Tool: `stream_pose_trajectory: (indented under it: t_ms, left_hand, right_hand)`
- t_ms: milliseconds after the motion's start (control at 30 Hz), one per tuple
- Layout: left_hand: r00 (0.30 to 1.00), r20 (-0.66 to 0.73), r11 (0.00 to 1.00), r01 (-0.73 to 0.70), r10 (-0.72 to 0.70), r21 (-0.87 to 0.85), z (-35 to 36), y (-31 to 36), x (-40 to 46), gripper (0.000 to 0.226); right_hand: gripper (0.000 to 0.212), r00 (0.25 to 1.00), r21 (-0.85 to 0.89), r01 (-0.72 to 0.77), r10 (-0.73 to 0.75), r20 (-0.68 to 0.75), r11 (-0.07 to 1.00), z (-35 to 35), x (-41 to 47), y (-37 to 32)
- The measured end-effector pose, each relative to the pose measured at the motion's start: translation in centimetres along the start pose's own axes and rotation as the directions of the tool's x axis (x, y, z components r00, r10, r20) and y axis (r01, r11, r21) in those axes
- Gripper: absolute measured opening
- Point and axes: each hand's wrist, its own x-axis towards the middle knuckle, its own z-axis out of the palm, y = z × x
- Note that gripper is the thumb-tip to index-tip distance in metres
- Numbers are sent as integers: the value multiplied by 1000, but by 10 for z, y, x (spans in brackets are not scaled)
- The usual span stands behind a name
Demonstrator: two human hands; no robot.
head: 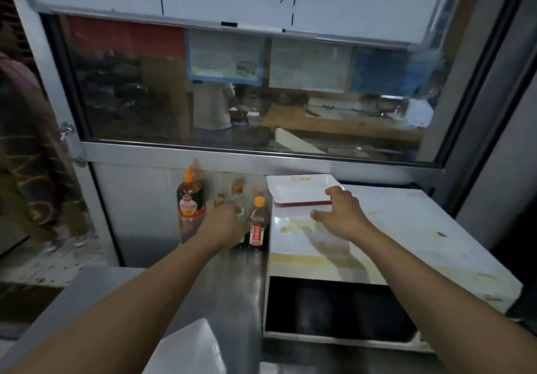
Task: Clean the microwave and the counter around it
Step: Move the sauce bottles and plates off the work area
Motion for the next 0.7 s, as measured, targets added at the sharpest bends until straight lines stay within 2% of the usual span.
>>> stream_pose_trajectory:
  t_ms: [133, 233, 400, 567, 700]
  left_hand:
    - [1000, -14, 998, 12, -13, -54, 19, 34, 41, 33]
    - [999, -45, 999, 23, -21, 31, 34, 55, 70, 31]
    - [986, -104, 984, 139, -128, 108, 58, 69, 115, 38]
    - [959, -124, 963, 264, -255, 61, 74, 70, 140, 43]
    - [943, -149, 938, 318, -297, 140, 81, 71, 147, 35]
  right_hand:
    - [71, 999, -9, -52, 52, -13, 999, -10, 44, 34]
    - [72, 996, -39, -87, 87, -17, 995, -13, 78, 55]
    - [61, 994, -53, -104, 105, 15, 993, -8, 119, 78]
    - [43, 994, -53, -105, 105, 3, 993, -3, 142, 92]
    - [27, 997, -39, -78, 79, 13, 996, 1, 153, 95]
